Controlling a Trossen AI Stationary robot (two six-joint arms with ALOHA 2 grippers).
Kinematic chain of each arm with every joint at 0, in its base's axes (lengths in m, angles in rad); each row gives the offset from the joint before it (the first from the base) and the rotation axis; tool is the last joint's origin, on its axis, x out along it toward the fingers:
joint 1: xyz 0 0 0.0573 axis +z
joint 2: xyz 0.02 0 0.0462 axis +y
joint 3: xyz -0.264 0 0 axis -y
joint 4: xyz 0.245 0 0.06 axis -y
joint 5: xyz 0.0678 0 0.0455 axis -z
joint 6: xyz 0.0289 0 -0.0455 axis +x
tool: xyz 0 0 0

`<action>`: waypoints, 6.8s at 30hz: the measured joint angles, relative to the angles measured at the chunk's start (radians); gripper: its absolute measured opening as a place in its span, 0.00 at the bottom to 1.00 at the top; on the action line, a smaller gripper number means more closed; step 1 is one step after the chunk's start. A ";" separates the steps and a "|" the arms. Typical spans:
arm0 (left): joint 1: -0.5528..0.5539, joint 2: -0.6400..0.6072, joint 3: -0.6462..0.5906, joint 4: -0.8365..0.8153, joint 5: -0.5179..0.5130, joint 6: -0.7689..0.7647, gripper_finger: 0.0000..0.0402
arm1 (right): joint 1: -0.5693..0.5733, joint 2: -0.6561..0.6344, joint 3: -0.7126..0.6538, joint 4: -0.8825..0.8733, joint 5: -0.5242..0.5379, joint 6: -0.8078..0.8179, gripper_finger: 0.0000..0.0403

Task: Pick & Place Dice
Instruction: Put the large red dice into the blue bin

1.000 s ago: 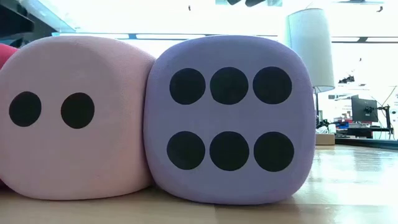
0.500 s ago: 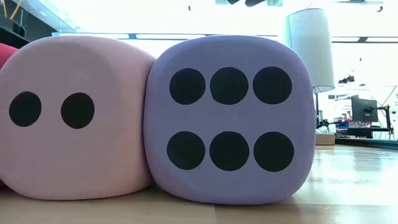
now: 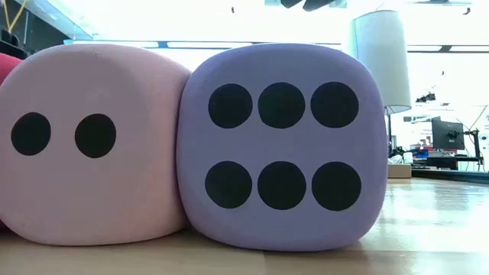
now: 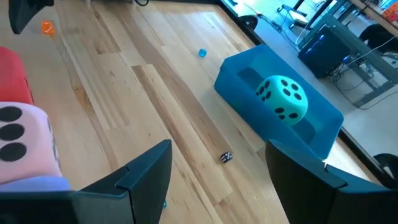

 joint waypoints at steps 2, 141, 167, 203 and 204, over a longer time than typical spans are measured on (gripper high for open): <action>0.004 0.016 0.011 0.006 0.000 0.000 0.99 | 0.001 0.000 0.000 0.000 -0.005 0.000 0.62; 1.793 -0.262 0.075 -0.234 1.330 0.291 0.93 | 0.109 0.000 0.000 0.255 -0.051 0.080 0.62; 1.743 -0.150 0.077 -0.199 1.287 0.377 0.94 | 0.101 0.007 0.000 0.280 -0.048 0.079 0.62; 1.649 -0.146 0.076 -0.200 1.108 0.412 1.00 | -0.058 0.007 0.000 0.265 0.022 -0.132 0.62; 1.644 -0.146 0.076 -0.182 1.108 0.422 1.00 | -0.075 0.007 0.000 0.264 0.042 -0.140 0.62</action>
